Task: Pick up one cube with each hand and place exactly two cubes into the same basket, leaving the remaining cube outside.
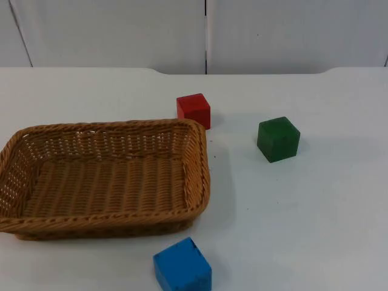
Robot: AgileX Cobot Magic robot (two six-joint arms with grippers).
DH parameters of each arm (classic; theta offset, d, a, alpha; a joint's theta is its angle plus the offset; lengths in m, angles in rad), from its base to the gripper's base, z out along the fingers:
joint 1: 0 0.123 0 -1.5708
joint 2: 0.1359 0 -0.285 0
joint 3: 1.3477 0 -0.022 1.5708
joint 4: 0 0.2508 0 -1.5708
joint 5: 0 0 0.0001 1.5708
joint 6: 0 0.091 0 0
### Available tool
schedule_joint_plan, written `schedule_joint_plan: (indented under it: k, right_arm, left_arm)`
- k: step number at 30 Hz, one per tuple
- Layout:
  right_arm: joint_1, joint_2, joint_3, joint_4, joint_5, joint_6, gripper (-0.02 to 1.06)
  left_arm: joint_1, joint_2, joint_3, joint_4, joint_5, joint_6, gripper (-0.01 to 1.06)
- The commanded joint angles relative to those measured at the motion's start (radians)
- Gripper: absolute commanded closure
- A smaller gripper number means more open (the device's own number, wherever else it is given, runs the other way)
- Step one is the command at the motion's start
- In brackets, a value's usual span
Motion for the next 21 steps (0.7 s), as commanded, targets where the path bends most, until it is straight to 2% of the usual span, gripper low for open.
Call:
schedule_joint_plan:
  k: [1,9,21]
  right_arm:
    - [-0.006,0.011,0.003,0.008,-0.012,-0.009,0.00]
    - [-0.006,0.111,-0.053,0.025,-0.068,-0.009,0.00]
    - [-0.006,0.350,-0.115,0.037,-0.218,-0.009,0.00]
  left_arm:
    - [0.002,-0.004,0.004,-0.001,-0.012,-0.004,0.00]
    - [0.002,-0.004,-0.017,-0.028,-0.023,-0.004,0.00]
    - [0.002,0.067,-0.064,-0.146,-0.025,-0.004,0.00]
